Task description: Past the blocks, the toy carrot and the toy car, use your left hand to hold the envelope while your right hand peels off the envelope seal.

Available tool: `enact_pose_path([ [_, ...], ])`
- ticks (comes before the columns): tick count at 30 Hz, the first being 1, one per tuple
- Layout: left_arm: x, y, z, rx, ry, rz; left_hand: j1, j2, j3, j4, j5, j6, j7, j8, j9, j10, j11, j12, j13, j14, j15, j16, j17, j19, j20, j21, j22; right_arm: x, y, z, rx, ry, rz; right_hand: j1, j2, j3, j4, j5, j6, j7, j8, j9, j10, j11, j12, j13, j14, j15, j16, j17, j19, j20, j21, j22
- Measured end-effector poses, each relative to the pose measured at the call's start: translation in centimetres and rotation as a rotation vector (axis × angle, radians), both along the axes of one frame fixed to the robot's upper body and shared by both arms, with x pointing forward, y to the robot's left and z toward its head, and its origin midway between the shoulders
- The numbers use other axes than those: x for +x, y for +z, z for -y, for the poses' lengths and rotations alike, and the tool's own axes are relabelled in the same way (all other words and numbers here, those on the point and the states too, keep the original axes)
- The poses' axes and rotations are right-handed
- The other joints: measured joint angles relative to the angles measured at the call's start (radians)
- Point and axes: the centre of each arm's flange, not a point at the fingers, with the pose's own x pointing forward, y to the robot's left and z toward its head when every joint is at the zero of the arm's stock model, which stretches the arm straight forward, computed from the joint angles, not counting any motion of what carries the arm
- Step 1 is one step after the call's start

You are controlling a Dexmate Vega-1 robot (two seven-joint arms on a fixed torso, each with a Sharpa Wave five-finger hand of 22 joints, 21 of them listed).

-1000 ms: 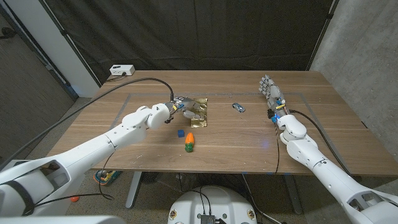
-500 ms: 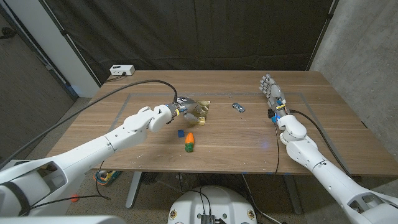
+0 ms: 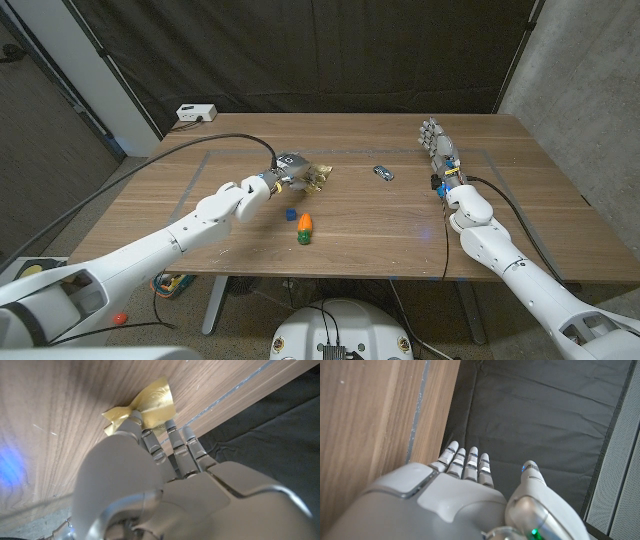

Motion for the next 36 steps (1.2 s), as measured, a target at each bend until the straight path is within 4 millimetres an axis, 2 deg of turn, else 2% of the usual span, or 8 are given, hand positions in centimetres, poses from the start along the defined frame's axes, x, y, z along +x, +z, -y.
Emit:
enact_pose_path([
  [5, -0.2, 0.3, -0.5, -0.099, -0.058, 0.141, 0.011, 0.003, 0.000, 0.000, -0.001, 0.012, 0.007, 0.005, -0.005, 0.005, 0.005, 0.000, 0.000, 0.021, -0.007, 0.008, 0.015, 0.028, -0.016, 0.020, 0.000, 0.0, 0.1, -0.1, -0.002, 0.002, 0.002, 0.000, 0.000, 0.000, 0.000, 0.000, 0.000, 0.000, 0.000, 0.000, 0.000, 0.000, 0.000, 0.000, 0.000, 0.000, 0.000, 0.000, 0.000, 0.000, 0.000, 0.000],
  [9, 0.5, -0.1, -0.9, -0.167, -0.069, 0.189, 0.036, -0.001, 0.000, -0.001, -0.001, 0.108, 0.008, 0.012, -0.008, 0.009, 0.009, 0.004, 0.000, 0.037, -0.012, 0.018, 0.032, 0.051, -0.031, 0.037, 0.002, 0.0, 0.1, -0.2, -0.002, 0.002, 0.002, 0.000, 0.000, 0.000, 0.000, 0.000, 0.000, 0.000, 0.000, 0.000, 0.000, 0.000, 0.000, 0.000, 0.000, 0.000, 0.000, 0.000, 0.004, 0.004, 0.000, 0.000],
  [14, 0.6, 0.4, -0.7, -0.292, -0.136, 0.306, 0.049, -0.001, -0.010, 0.002, -0.001, 0.131, 0.006, 0.021, -0.007, 0.009, 0.009, 0.007, 0.000, 0.046, -0.014, 0.021, 0.046, 0.062, -0.042, 0.054, 0.003, -0.1, -0.1, -0.3, -0.002, 0.005, 0.002, 0.000, 0.000, 0.000, 0.000, 0.000, 0.000, 0.000, 0.000, 0.000, 0.000, 0.000, 0.000, 0.000, 0.006, 0.005, 0.000, 0.000, 0.004, 0.004, 0.000, 0.000],
  [17, 1.2, 0.7, -0.9, -0.353, -0.130, 0.332, 0.049, -0.001, -0.014, 0.006, -0.001, 0.129, 0.001, 0.016, -0.007, 0.009, 0.009, 0.007, 0.000, 0.046, -0.014, 0.021, 0.052, 0.062, -0.042, 0.060, 0.007, -0.2, -0.1, -0.3, -0.002, 0.000, 0.004, 0.010, 0.009, 0.012, -0.012, 0.000, 0.004, -0.004, 0.000, 0.000, 0.011, -0.011, 0.003, 0.000, 0.031, 0.020, 0.001, 0.000, 0.016, 0.024, 0.000, 0.000],
  [22, -0.4, 2.4, 0.0, -0.501, -0.253, 0.523, 0.049, -0.001, -0.022, 0.014, 0.008, 0.109, -0.030, 0.012, 0.005, 0.002, 0.002, 0.011, 0.003, 0.039, -0.013, 0.013, 0.062, 0.058, -0.039, 0.070, 0.008, -0.8, 0.0, -0.5, -0.011, -0.020, 0.016, 0.067, 0.008, 0.039, -0.039, 0.004, 0.024, -0.009, 0.004, 0.000, 0.042, -0.041, 0.012, 0.002, 0.093, 0.021, 0.012, 0.000, 0.041, 0.056, 0.000, 0.000],
  [25, -0.8, 3.2, -0.2, -0.565, -0.276, 0.585, 0.049, -0.001, -0.027, 0.018, 0.009, 0.103, -0.036, 0.012, 0.012, -0.003, -0.003, 0.031, 0.003, 0.033, -0.009, 0.006, 0.066, 0.056, -0.036, 0.074, 0.008, -1.1, 0.0, -0.4, -0.021, -0.047, 0.024, 0.089, 0.003, 0.051, -0.051, 0.004, 0.036, -0.014, 0.008, 0.000, 0.057, -0.057, 0.012, 0.005, 0.117, 0.016, 0.012, 0.000, 0.051, 0.066, 0.000, 0.000],
  [34, -2.8, 5.3, -0.4, -0.793, -0.400, 0.755, 0.050, -0.002, -0.034, 0.022, 0.016, 0.101, -0.038, 0.020, 0.018, -0.008, -0.008, 0.047, 0.003, 0.033, -0.009, 0.005, 0.080, 0.056, -0.036, 0.086, 0.008, -2.8, 0.6, -1.0, -0.076, -0.114, 0.069, 0.155, -0.009, 0.071, -0.071, 0.004, 0.093, -0.023, 0.018, 0.000, 0.125, -0.065, 0.033, 0.005, 0.188, -0.013, 0.023, 0.003, 0.081, 0.087, 0.000, 0.005],
  [36, -2.9, 5.4, -0.3, -0.823, -0.412, 0.769, 0.050, -0.002, -0.036, 0.024, 0.020, 0.101, -0.038, 0.020, 0.017, -0.008, -0.008, 0.051, 0.003, 0.033, -0.009, 0.005, 0.085, 0.056, -0.036, 0.089, 0.007, -3.2, 0.8, -1.1, -0.089, -0.131, 0.080, 0.173, -0.014, 0.074, -0.074, 0.004, 0.115, -0.025, 0.024, 0.000, 0.145, -0.076, 0.041, 0.005, 0.210, -0.022, 0.023, 0.003, 0.094, 0.082, 0.003, 0.009],
])
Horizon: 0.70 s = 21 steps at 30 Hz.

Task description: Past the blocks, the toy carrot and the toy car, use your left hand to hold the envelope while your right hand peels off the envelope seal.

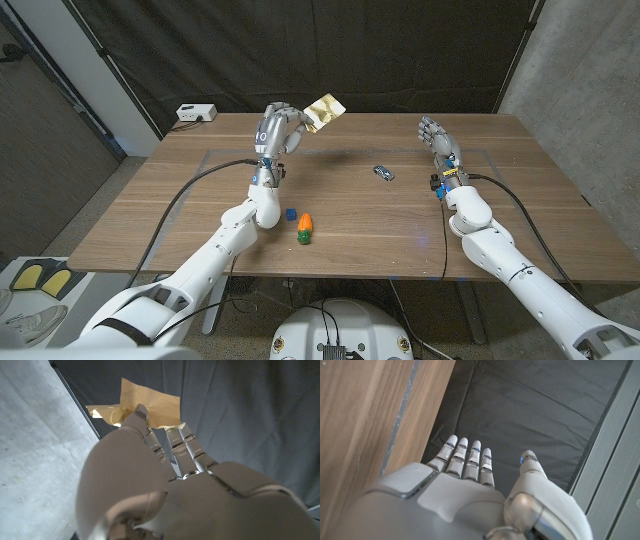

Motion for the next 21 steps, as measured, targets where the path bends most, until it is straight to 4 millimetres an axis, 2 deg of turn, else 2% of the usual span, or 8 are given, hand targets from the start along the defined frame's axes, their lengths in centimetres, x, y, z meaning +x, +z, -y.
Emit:
enact_pose_path([
  [2, -0.2, 0.1, 0.2, -0.022, -0.019, 0.016, 0.000, 0.000, -0.002, 0.002, 0.004, 0.000, 0.000, 0.000, 0.000, 0.000, 0.000, 0.002, 0.000, 0.000, 0.000, 0.000, 0.004, 0.000, 0.000, 0.003, -0.002, -0.3, 0.1, -0.1, -0.014, -0.024, 0.010, 0.027, -0.004, 0.008, -0.008, 0.000, 0.024, -0.007, 0.003, 0.003, 0.026, -0.012, 0.007, 0.000, 0.022, -0.014, 0.000, 0.000, 0.018, 0.003, 0.008, 0.000],
  [6, -0.1, 0.1, 0.3, -0.042, -0.028, 0.016, 0.000, 0.000, -0.003, 0.001, 0.004, -0.008, 0.001, 0.000, 0.003, -0.006, 0.002, 0.008, 0.000, 0.000, 0.000, 0.000, 0.010, -0.006, -0.006, 0.004, -0.002, -1.0, 0.4, -0.2, -0.051, -0.092, 0.037, 0.090, -0.013, 0.025, -0.008, 0.000, 0.083, -0.026, 0.013, 0.005, 0.081, -0.034, 0.022, 0.003, 0.088, -0.054, 0.014, 0.005, 0.069, -0.006, 0.029, 0.005],
  [7, -0.2, 0.2, 0.4, -0.051, -0.038, 0.028, 0.000, 0.000, -0.005, 0.003, 0.004, -0.008, 0.001, 0.000, 0.005, -0.009, -0.001, 0.011, 0.000, 0.000, 0.000, 0.000, 0.010, -0.006, -0.006, 0.004, -0.002, -2.0, 0.8, -0.7, -0.065, -0.103, 0.063, 0.110, -0.017, 0.027, -0.008, 0.000, 0.101, -0.033, 0.018, 0.005, 0.098, -0.041, 0.027, 0.005, 0.108, -0.057, 0.019, 0.008, 0.082, -0.008, 0.035, 0.005],
  [10, -0.2, 0.5, 0.8, -0.052, -0.048, 0.030, 0.000, 0.000, -0.008, 0.005, 0.008, -0.012, -0.003, 0.007, 0.008, -0.009, -0.001, 0.011, 0.000, 0.000, 0.000, -0.006, 0.014, -0.006, -0.006, 0.012, -0.002, -2.8, 1.1, -0.9, -0.084, -0.149, 0.092, 0.175, -0.028, 0.038, -0.013, 0.000, 0.154, -0.054, 0.026, 0.005, 0.150, -0.062, 0.042, 0.005, 0.158, -0.060, 0.032, 0.014, 0.118, -0.026, 0.053, 0.005],
  [14, -0.1, 0.8, 1.6, -0.027, -0.057, 0.033, 0.000, 0.000, -0.008, 0.005, 0.011, -0.013, -0.005, 0.008, 0.008, -0.009, -0.001, 0.011, 0.000, 0.000, 0.000, -0.008, 0.019, -0.006, -0.006, 0.012, -0.002, -4.2, 1.6, -1.4, -0.114, -0.234, 0.151, 0.249, -0.046, 0.040, -0.012, 0.000, 0.212, -0.083, 0.038, 0.008, 0.214, -0.078, 0.059, 0.005, 0.219, -0.063, 0.053, 0.028, 0.159, -0.045, 0.076, 0.010],
  [18, -0.1, 1.5, 2.6, 0.013, -0.067, 0.036, 0.001, -0.001, -0.012, 0.009, 0.011, -0.013, -0.005, 0.011, 0.008, -0.009, -0.001, 0.011, 0.000, 0.000, 0.000, -0.008, 0.023, -0.006, -0.006, 0.012, -0.002, -4.8, 1.8, -1.4, -0.151, -0.331, 0.193, 0.300, -0.063, 0.040, -0.012, 0.004, 0.268, -0.104, 0.047, 0.010, 0.266, -0.095, 0.072, 0.009, 0.264, -0.066, 0.079, 0.048, 0.187, -0.059, 0.099, 0.014],
  [19, 0.3, 1.8, 2.4, -0.007, -0.054, 0.017, 0.001, -0.001, -0.012, 0.009, 0.015, -0.013, -0.005, 0.011, 0.008, -0.012, -0.004, 0.011, 0.000, 0.000, 0.000, -0.008, 0.023, -0.006, -0.006, 0.014, -0.002, -5.7, 2.1, -2.2, -0.154, -0.343, 0.222, 0.313, -0.063, 0.040, -0.012, 0.007, 0.273, -0.110, 0.047, 0.010, 0.275, -0.098, 0.072, 0.009, 0.269, -0.068, 0.083, 0.050, 0.193, -0.057, 0.103, 0.017],
  [21, 0.3, 2.1, 2.8, 0.009, -0.058, 0.016, 0.001, -0.001, -0.012, 0.009, 0.019, -0.013, -0.005, 0.013, 0.008, -0.017, -0.005, 0.011, 0.000, 0.000, 0.000, -0.012, 0.024, -0.011, 0.000, 0.019, -0.005, -6.0, 2.1, -2.2, -0.169, -0.382, 0.241, 0.330, -0.075, 0.039, -0.011, 0.011, 0.290, -0.119, 0.047, 0.010, 0.288, -0.106, 0.078, 0.009, 0.283, -0.068, 0.092, 0.058, 0.203, -0.061, 0.109, 0.019],
])
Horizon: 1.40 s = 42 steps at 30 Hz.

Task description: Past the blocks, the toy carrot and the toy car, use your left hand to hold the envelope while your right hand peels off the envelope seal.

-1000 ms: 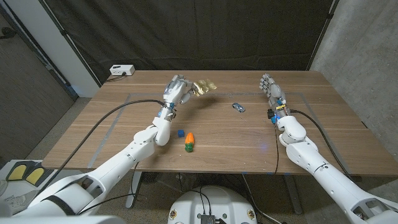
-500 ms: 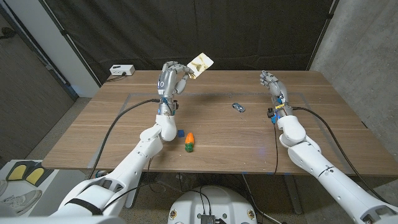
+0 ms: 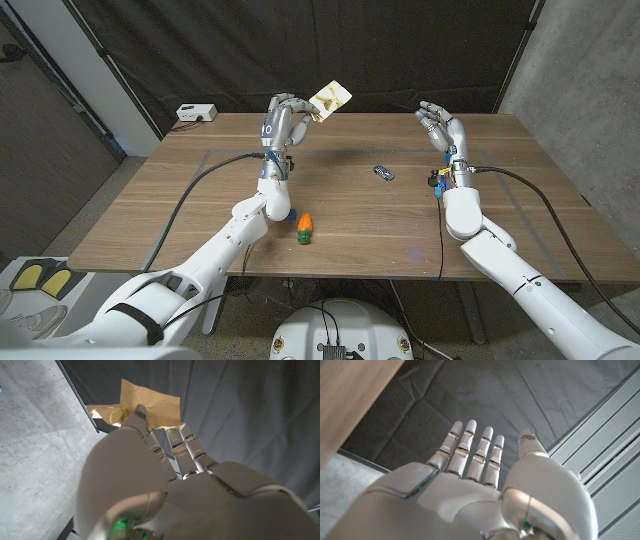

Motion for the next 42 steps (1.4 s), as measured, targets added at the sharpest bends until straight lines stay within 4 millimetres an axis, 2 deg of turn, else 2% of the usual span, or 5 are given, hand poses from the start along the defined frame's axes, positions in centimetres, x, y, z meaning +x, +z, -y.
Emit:
enact_pose_path([
  [8, 0.4, 1.4, 1.7, 0.087, -0.002, -0.027, -0.002, 0.002, -0.003, 0.003, 0.006, -0.005, -0.005, 0.006, 0.005, -0.004, 0.003, 0.000, 0.021, 0.000, 0.000, -0.006, 0.009, 0.000, 0.000, 0.000, -0.001, -1.7, 0.5, -0.8, -0.038, -0.105, 0.079, 0.066, -0.012, -0.018, 0.007, 0.008, 0.055, -0.025, 0.007, 0.000, 0.051, -0.019, 0.011, 0.000, 0.045, -0.006, 0.036, 0.030, 0.016, -0.016, 0.029, 0.008],
  [14, 0.5, 2.3, 3.0, 0.153, -0.005, -0.033, -0.003, 0.003, -0.007, 0.004, 0.008, -0.005, -0.005, 0.006, 0.002, -0.005, 0.002, 0.000, 0.026, 0.000, 0.000, -0.008, 0.012, 0.000, 0.000, 0.007, -0.001, -2.6, 0.7, -1.5, -0.068, -0.169, 0.127, 0.097, -0.018, -0.030, 0.013, 0.015, 0.097, -0.033, 0.011, 0.000, 0.095, -0.024, 0.022, 0.000, 0.071, -0.007, 0.061, 0.054, 0.028, -0.014, 0.050, 0.010],
  [31, 0.6, 3.5, 5.5, 0.220, -0.086, -0.066, -0.002, 0.005, -0.013, 0.010, 0.016, -0.009, -0.009, 0.017, 0.000, -0.005, 0.002, -0.003, 0.027, 0.000, 0.000, -0.013, 0.027, 0.000, 0.000, 0.015, -0.006, -4.7, 1.3, -3.9, -0.172, -0.310, 0.254, 0.122, -0.025, -0.052, 0.024, 0.031, 0.152, -0.042, 0.014, 0.000, 0.166, -0.034, 0.037, 0.000, 0.114, -0.013, 0.086, 0.084, 0.039, -0.025, 0.075, 0.014],
  [37, 0.6, 3.7, 6.1, 0.224, -0.135, -0.084, 0.000, 0.005, -0.031, 0.006, 0.028, 0.016, -0.032, 0.025, -0.016, -0.005, 0.002, -0.004, 0.028, 0.000, 0.000, -0.013, 0.046, 0.009, -0.009, 0.028, -0.010, -5.1, 1.3, -4.4, -0.191, -0.338, 0.280, 0.127, -0.030, -0.058, 0.029, 0.038, 0.158, -0.037, 0.018, 0.000, 0.182, -0.028, 0.037, 0.005, 0.139, -0.015, 0.113, 0.103, 0.039, -0.025, 0.080, 0.018],
  [42, 0.5, 3.9, 6.8, 0.227, -0.182, -0.093, 0.012, -0.007, -0.041, 0.007, 0.040, 0.030, -0.032, 0.026, -0.026, 0.011, -0.001, -0.026, 0.062, 0.004, -0.004, -0.009, 0.063, 0.005, -0.014, 0.031, -0.010, -5.4, 1.3, -4.9, -0.217, -0.383, 0.305, 0.135, -0.038, -0.073, 0.028, 0.039, 0.167, -0.035, 0.018, 0.000, 0.182, -0.028, 0.037, 0.009, 0.155, -0.019, 0.132, 0.123, 0.039, -0.026, 0.089, 0.018],
])
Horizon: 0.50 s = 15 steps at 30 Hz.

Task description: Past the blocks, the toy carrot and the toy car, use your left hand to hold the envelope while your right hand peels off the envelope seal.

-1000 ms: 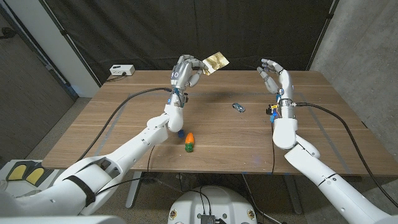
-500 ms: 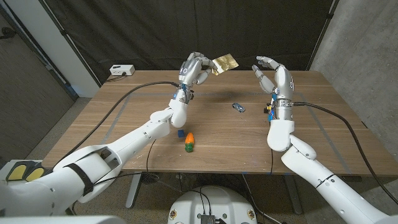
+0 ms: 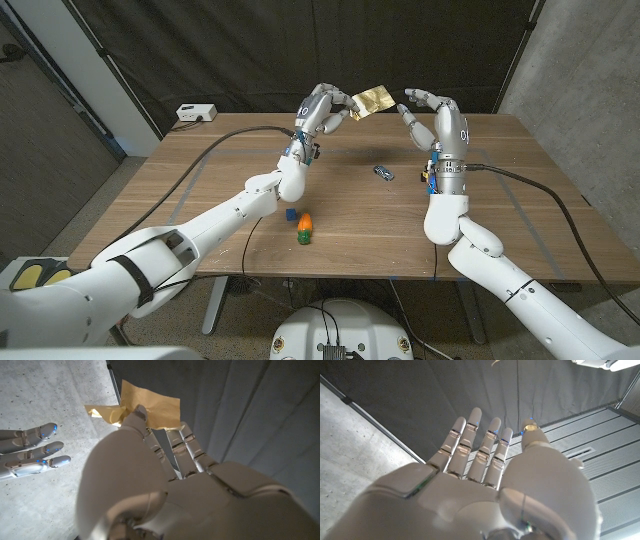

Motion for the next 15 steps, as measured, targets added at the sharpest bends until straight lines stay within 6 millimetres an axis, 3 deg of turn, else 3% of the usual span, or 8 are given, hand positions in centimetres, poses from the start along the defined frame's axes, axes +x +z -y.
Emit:
enact_pose_path([
  [15, 0.0, 0.6, 1.3, -0.006, -0.137, -0.129, 0.009, -0.009, -0.025, 0.001, 0.023, 0.006, -0.001, 0.000, -0.008, 0.039, -0.001, -0.027, 0.001, 0.000, 0.000, 0.008, 0.029, 0.000, 0.000, 0.000, -0.005, -0.7, -0.4, -1.6, -0.058, -0.143, 0.066, 0.035, -0.020, -0.039, 0.000, 0.021, 0.016, -0.016, -0.017, 0.000, 0.014, -0.014, 0.000, 0.018, 0.020, -0.005, 0.071, 0.070, -0.013, -0.013, 0.017, 0.005],
])
